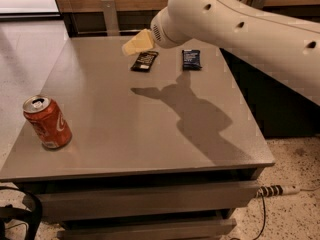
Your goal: Move rxbar chocolate near coke can
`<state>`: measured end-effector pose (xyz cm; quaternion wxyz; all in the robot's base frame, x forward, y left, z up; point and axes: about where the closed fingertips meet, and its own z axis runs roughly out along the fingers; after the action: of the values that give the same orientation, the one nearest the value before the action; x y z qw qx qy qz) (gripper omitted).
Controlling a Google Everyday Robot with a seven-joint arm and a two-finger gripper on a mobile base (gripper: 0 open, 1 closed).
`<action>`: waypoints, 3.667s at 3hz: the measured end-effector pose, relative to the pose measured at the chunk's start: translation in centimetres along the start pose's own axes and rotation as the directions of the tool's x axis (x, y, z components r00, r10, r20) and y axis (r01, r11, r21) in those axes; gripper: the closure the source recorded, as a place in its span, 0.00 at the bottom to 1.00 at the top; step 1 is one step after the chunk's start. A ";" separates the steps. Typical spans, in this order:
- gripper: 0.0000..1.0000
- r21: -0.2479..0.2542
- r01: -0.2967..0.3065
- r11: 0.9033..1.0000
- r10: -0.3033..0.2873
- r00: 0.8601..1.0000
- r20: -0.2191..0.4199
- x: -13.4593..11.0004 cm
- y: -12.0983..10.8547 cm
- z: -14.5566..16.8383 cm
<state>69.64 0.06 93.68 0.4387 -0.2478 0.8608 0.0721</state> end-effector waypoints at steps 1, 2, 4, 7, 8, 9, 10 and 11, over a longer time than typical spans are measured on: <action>0.00 -0.013 -0.110 0.994 0.110 0.994 -0.008 -0.2 2.5 2.5; 0.00 -0.017 -0.190 0.982 0.190 0.982 -0.010 -0.4 3.1 2.9; 0.00 -0.018 -0.184 0.983 0.183 0.982 -0.056 -0.4 3.2 4.2; 0.00 0.033 -0.224 0.974 0.225 0.946 -0.232 1.5 1.0 10.8; 0.00 0.056 -0.246 0.968 0.252 0.940 -0.230 2.2 0.8 11.8; 0.00 0.067 -0.232 0.970 0.241 0.946 -0.217 2.4 1.5 13.4; 0.00 0.080 -0.189 0.979 0.202 0.959 -0.201 1.9 2.6 15.0; 0.00 0.104 -0.162 0.981 0.180 0.963 -0.200 2.1 3.2 16.6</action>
Offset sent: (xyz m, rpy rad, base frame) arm 0.0075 0.0326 -0.0168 0.0890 0.0527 -0.0613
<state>79.01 7.77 81.69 0.3486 -0.1596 0.9225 0.0459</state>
